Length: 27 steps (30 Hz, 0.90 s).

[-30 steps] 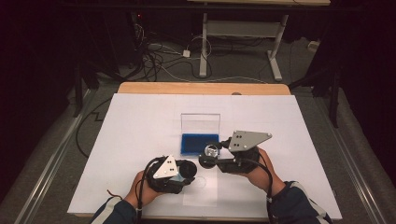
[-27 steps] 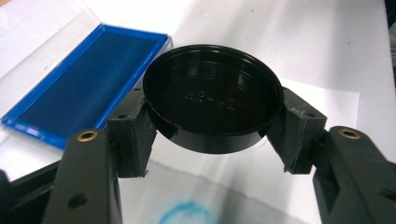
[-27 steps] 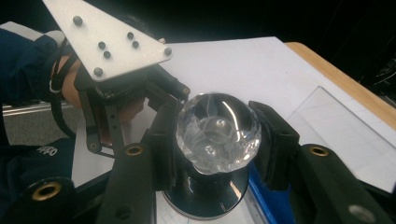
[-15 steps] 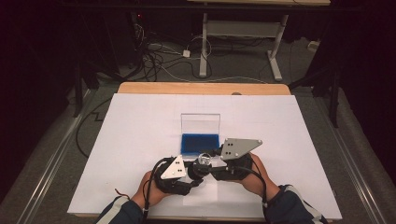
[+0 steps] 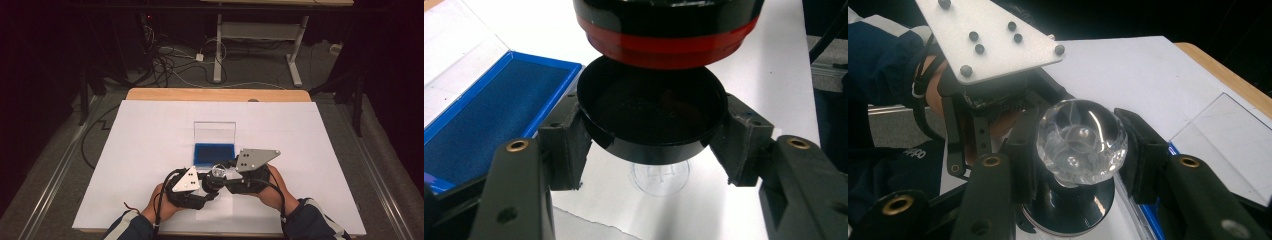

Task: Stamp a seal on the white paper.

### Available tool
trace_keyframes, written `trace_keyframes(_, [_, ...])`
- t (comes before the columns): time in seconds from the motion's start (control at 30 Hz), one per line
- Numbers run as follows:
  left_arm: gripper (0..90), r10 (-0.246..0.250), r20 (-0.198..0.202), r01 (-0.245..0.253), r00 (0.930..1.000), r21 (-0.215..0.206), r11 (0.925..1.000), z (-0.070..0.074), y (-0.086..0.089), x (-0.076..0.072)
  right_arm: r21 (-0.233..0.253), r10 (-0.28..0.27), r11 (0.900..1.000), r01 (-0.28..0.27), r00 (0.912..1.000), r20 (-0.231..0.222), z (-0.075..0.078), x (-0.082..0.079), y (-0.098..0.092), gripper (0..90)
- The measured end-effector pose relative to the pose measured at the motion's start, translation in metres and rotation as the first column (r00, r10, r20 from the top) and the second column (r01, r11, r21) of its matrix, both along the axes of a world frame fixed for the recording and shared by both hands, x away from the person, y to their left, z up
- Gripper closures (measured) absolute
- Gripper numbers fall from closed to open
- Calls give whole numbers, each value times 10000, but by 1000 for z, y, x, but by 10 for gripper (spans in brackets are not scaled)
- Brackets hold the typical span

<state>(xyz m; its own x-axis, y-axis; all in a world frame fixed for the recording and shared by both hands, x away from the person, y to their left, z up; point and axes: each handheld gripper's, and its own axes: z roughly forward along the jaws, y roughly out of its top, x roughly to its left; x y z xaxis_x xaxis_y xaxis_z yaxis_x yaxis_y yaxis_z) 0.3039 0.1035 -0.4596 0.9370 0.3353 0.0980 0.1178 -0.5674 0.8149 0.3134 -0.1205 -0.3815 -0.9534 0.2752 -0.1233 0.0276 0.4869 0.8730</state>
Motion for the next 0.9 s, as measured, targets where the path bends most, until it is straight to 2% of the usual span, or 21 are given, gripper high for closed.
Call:
trace_keyframes(0.3, [364, 246, 28, -246, 9997, -15, 9997, 0, 6, 4, -32, -29, 10000, 29, 10000, 23, 0, 0, -1, 568])
trace_keyframes(0.53, [364, 381, 128, -383, 9992, 158, 9991, -1, 9, 6, -85, -56, 9999, 56, 10000, 26, -1, 0, -1, 568])
trace_keyframes(0.6, [364, 631, -82, -633, 9980, -230, 9977, -2, 10, 6, -113, -53, 9999, 54, 10000, 15, -1, 0, -1, 568])
trace_keyframes(0.63, [364, 516, 108, -517, 9986, 107, 9986, -1, 13, 8, -114, -60, 9999, 60, 10000, 9, -2, 0, -1, 568])
trace_keyframes(0.67, [364, 746, -177, -752, 9971, -408, 9963, -2, 10, 6, -115, -35, 9999, 35, 10000, -9, -2, 0, -1, 568])
trace_keyframes(0.8, [364, 808, -249, -820, 9964, -511, 9953, -3, 10, 5, -174, -19, 9998, 19, 10000, -1, -3, 0, 0, 568])
trace_keyframes(0.83, [364, 802, -179, -808, 9966, -411, 9959, -3, 11, 5, -190, -24, 9998, 24, 10000, -4, -4, 0, 0, 568])
trace_keyframes(0.9, [364, 573, 161, -574, 9982, 95, 9983, 0, 15, 8, -191, -27, 9998, 26, 10000, -19, -4, 1, 0, 568])
